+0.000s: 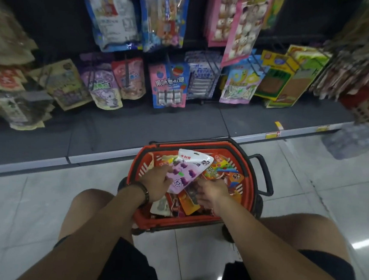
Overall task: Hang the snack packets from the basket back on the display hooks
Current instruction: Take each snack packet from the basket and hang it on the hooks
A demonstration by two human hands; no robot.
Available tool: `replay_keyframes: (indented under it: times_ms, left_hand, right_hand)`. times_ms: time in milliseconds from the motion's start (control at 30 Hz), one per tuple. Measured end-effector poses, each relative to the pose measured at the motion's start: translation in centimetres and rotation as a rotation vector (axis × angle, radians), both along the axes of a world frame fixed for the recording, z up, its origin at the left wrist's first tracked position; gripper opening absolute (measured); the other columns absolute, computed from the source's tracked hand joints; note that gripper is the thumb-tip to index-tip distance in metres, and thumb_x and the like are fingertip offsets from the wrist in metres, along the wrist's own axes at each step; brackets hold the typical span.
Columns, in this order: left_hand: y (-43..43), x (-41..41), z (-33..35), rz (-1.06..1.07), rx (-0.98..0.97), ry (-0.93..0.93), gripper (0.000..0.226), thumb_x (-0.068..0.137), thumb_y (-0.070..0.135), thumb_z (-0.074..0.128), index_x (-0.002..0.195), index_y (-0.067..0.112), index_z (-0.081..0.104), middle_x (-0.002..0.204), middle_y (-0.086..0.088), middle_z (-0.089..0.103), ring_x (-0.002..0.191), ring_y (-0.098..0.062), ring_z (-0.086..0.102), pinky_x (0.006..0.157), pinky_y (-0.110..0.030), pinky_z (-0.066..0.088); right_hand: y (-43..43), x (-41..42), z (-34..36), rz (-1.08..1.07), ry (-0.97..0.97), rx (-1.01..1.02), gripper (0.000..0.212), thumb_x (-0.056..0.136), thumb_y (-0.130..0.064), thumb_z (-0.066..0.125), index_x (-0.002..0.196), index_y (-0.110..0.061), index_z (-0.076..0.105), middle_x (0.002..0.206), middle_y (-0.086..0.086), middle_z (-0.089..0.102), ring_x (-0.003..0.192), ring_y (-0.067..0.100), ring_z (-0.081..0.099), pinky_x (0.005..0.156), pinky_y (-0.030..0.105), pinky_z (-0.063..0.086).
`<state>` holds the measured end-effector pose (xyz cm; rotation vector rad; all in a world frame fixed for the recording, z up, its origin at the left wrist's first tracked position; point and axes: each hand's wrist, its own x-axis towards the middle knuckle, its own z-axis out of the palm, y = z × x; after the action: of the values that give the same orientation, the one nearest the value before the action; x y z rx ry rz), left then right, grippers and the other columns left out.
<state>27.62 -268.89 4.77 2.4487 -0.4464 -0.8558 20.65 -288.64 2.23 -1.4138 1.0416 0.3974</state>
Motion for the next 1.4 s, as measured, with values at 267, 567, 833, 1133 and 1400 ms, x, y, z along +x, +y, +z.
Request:
replay_keyframes:
  times_ms: [267,567,833,1133,1400]
  left_hand:
    - [-0.8,2.1,-5.2,-0.004,0.059,0.168,0.043,0.106,0.033,0.052,0.148,0.028,0.054,0.154,-0.002,0.052,0.138,-0.025,0.052,0.114,-0.036,0.044]
    - [-2.1,1.5,-5.0,0.301,-0.265,0.288,0.022,0.105,0.015,0.059,0.113,0.026,0.077,0.115,0.004,0.077,0.098,-0.02,0.077,0.085,-0.037,0.065]
    - [-1.4,2.9,0.4,0.708,-0.361,0.075,0.031,0.099,0.041,0.069,0.081,0.015,0.066,0.067,0.009,0.065,0.062,-0.01,0.062,0.07,-0.028,0.055]
    - [-4.2,2.6,14.3,0.815,-0.926,0.215,0.02,0.092,0.034,0.08,0.095,0.015,0.076,0.105,-0.018,0.081,0.096,-0.037,0.079,0.095,-0.057,0.061]
    - [-5.5,2.2,30.2,0.646,-1.12,0.004,0.02,0.092,0.028,0.081,0.104,0.013,0.074,0.104,-0.013,0.082,0.101,-0.036,0.078,0.095,-0.061,0.06]
  right_hand:
    - [1.8,6.8,-5.0,-0.253,0.105,0.057,0.018,0.103,-0.009,0.067,0.119,-0.007,0.06,0.101,0.018,0.078,0.088,0.036,0.08,0.076,0.05,0.07]
    - [1.5,8.7,-5.1,-0.076,0.114,-0.101,0.017,0.092,-0.008,0.082,0.086,-0.009,0.066,0.094,0.012,0.075,0.088,0.03,0.073,0.08,0.043,0.065]
    - [-2.3,4.9,2.4,-0.005,-0.24,0.067,0.014,0.104,-0.005,0.065,0.106,-0.002,0.079,0.097,0.023,0.082,0.09,0.045,0.079,0.076,0.053,0.064]
    - [-3.9,2.0,16.7,0.014,-0.662,0.11,0.019,0.103,-0.006,0.065,0.114,-0.003,0.079,0.108,0.029,0.079,0.103,0.05,0.076,0.085,0.055,0.063]
    - [-4.7,2.0,31.6,0.005,-0.938,-0.03,0.018,0.101,-0.015,0.072,0.116,-0.008,0.079,0.106,0.017,0.083,0.099,0.041,0.08,0.091,0.057,0.064]
